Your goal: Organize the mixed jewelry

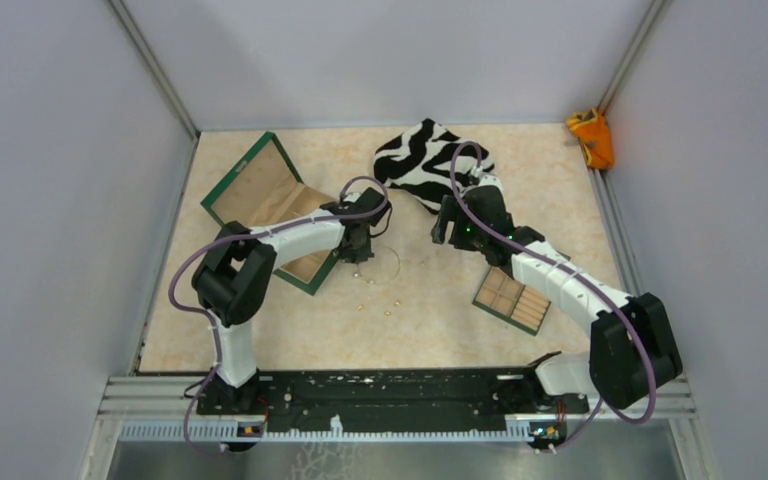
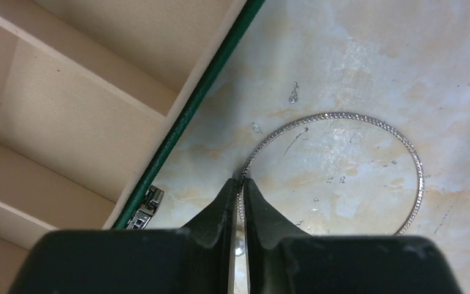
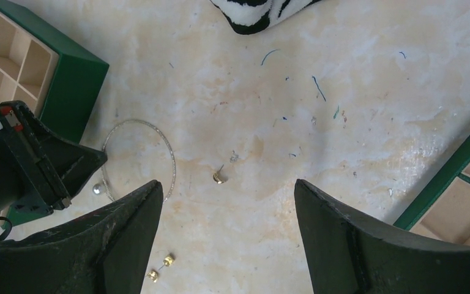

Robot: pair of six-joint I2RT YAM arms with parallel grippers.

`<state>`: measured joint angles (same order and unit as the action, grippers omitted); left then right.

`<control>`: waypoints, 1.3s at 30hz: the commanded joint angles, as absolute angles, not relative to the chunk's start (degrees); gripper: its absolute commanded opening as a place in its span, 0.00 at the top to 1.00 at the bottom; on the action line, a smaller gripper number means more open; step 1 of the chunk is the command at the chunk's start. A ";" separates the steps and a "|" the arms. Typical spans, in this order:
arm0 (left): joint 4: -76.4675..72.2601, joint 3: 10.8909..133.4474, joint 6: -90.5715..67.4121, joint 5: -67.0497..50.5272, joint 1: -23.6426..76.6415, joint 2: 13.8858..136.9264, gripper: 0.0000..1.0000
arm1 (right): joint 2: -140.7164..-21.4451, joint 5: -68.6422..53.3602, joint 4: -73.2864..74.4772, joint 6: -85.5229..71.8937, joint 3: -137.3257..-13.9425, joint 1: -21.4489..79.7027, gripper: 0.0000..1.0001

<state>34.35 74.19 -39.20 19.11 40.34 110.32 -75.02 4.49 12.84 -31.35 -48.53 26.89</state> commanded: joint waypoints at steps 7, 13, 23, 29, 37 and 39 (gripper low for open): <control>37.81 75.76 -35.66 23.20 39.74 109.55 1.00 | -78.01 2.61 12.60 -32.14 -50.57 27.50 0.21; 37.44 77.48 -32.97 21.92 39.73 107.73 1.00 | -77.45 1.93 11.99 -32.50 -50.01 27.51 0.21; 38.52 81.38 -31.20 21.87 39.74 100.33 1.00 | -78.55 -11.77 -1.36 -36.97 -48.38 27.51 0.21; 38.65 81.72 -30.53 21.63 39.64 98.48 1.00 | -80.05 -15.46 -15.62 -42.49 -43.00 27.46 0.23; 38.39 78.55 -30.90 17.65 39.64 99.33 0.97 | -86.89 -8.32 9.07 -36.60 -55.35 28.21 0.35; 37.79 77.27 -31.35 16.52 39.64 99.39 0.88 | -88.04 -6.64 12.34 -35.23 -57.29 29.22 0.39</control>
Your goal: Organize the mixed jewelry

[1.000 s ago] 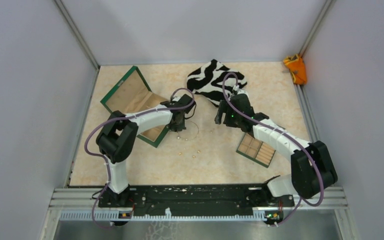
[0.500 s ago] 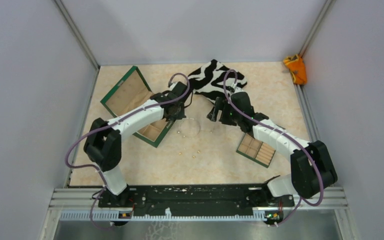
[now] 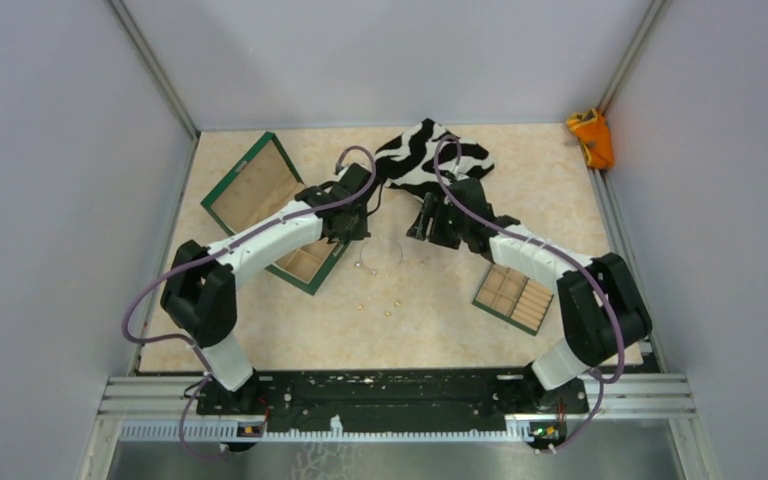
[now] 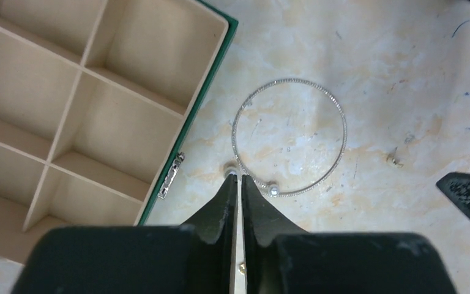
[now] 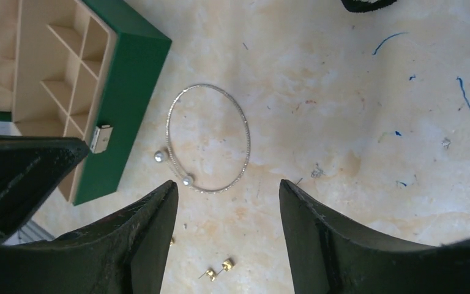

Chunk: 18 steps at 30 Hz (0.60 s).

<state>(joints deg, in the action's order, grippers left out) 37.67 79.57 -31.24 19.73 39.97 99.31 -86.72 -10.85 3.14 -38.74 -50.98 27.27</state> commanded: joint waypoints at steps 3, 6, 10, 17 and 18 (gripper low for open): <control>36.80 75.81 -31.15 15.32 39.51 98.61 0.71 | -89.51 -2.01 16.76 -33.34 -60.24 32.59 0.39; 36.15 75.26 -30.26 13.04 38.97 99.81 0.60 | -89.35 -1.83 14.70 -34.39 -59.05 33.25 0.40; 36.50 74.54 -32.07 13.49 38.78 102.36 0.60 | -88.62 -2.37 12.74 -34.69 -57.84 33.27 0.40; 33.41 70.90 -38.55 14.19 38.77 104.60 0.66 | -88.34 -2.56 12.71 -34.05 -57.15 33.25 0.40; 33.11 70.55 -38.95 14.50 38.76 105.00 0.66 | -88.20 -2.55 12.66 -34.12 -56.99 33.23 0.40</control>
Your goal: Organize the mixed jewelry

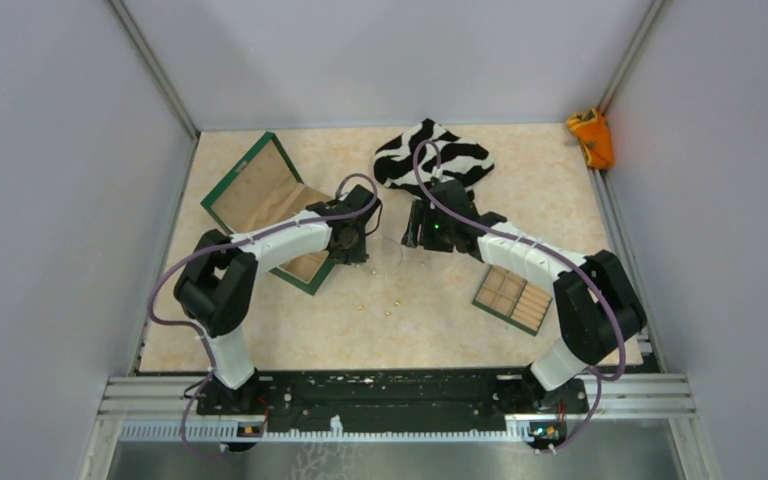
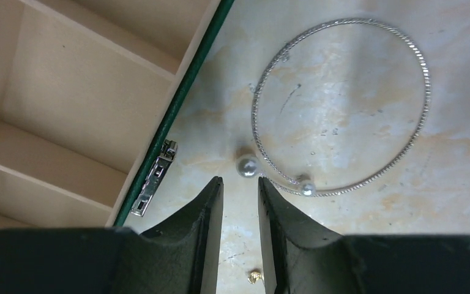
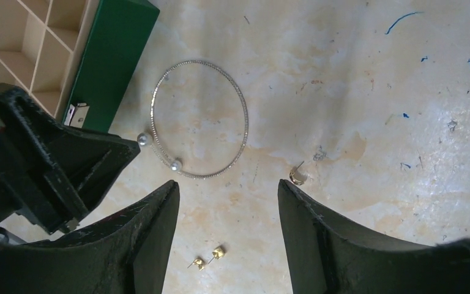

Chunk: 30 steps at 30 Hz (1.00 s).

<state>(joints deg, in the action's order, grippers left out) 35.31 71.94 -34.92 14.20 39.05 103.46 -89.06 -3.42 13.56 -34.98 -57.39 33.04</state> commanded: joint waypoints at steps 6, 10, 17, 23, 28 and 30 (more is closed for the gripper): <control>30.60 69.26 -39.65 14.62 38.76 106.32 0.66 | -87.70 -2.70 12.70 -34.11 -56.04 33.22 0.40; 29.82 68.81 -39.17 14.42 38.70 106.93 0.66 | -87.51 -2.64 12.77 -34.11 -55.95 33.23 0.40; 29.14 68.45 -38.85 13.82 37.94 107.89 0.72 | -87.52 -3.16 12.64 -34.11 -55.81 33.22 0.40; 30.33 69.06 -38.96 13.80 37.97 106.16 0.87 | -88.09 -3.58 12.64 -34.23 -55.77 33.21 0.40; 32.35 70.66 -40.16 13.50 37.97 101.30 0.98 | -89.20 -9.49 9.66 -36.23 -55.55 33.20 0.34; 31.71 70.57 -39.98 13.50 37.99 98.92 1.00 | -89.18 -10.79 7.41 -38.39 -54.75 33.14 0.33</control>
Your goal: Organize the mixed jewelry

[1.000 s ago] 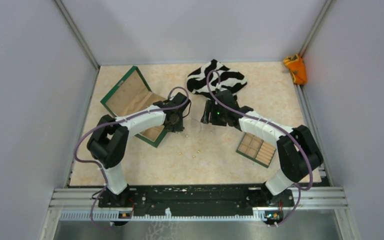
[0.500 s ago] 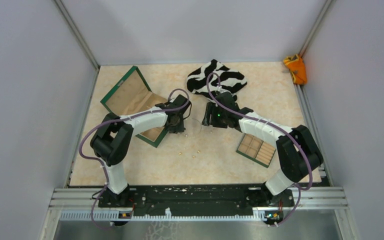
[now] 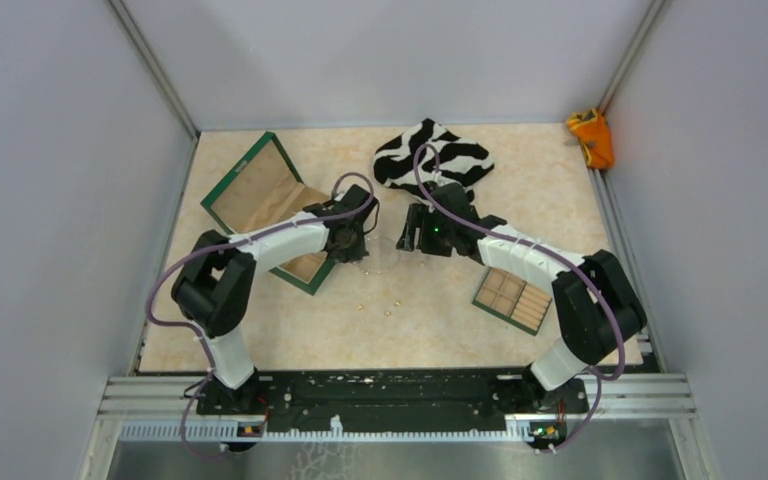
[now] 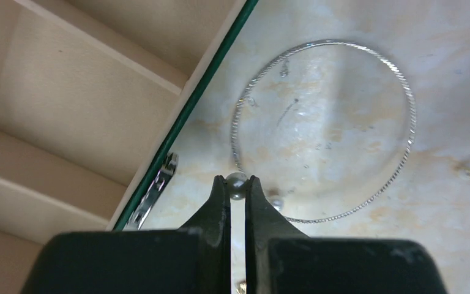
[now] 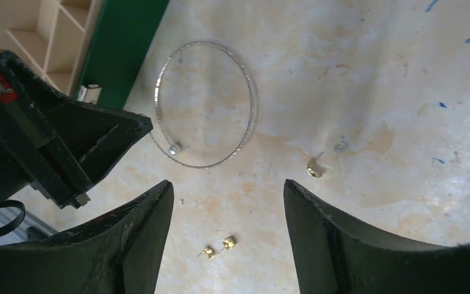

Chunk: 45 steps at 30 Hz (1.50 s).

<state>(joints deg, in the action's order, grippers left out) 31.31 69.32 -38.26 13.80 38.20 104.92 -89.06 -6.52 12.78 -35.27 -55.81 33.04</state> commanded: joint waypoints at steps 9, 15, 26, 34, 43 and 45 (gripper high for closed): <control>32.90 72.37 -39.86 12.97 37.97 96.24 1.00 | -88.12 -17.22 -5.73 -49.36 -47.99 28.93 0.28; 32.72 72.28 -40.15 12.19 37.96 95.68 1.00 | -91.23 -21.57 -10.39 -53.30 -46.82 27.10 0.27; 31.98 71.91 -40.89 10.74 37.96 94.16 1.00 | -95.16 -26.68 -20.47 -60.06 -45.45 26.98 0.42; 29.69 69.38 -41.68 9.04 37.97 91.84 1.00 | -96.68 -27.49 -24.97 -62.47 -45.21 26.83 0.95; 27.41 69.12 -31.88 3.49 36.88 84.86 0.33 | -92.70 -33.16 -18.64 -48.76 -49.15 24.07 1.00; 26.29 68.81 -27.29 -2.26 35.44 82.17 0.23 | -90.65 -33.71 -12.83 -42.06 -51.66 23.75 1.00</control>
<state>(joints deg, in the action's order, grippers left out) 29.82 69.17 -35.46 6.44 37.52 88.16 -96.05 -30.28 -18.65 -54.83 -45.76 24.82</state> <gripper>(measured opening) 0.687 0.010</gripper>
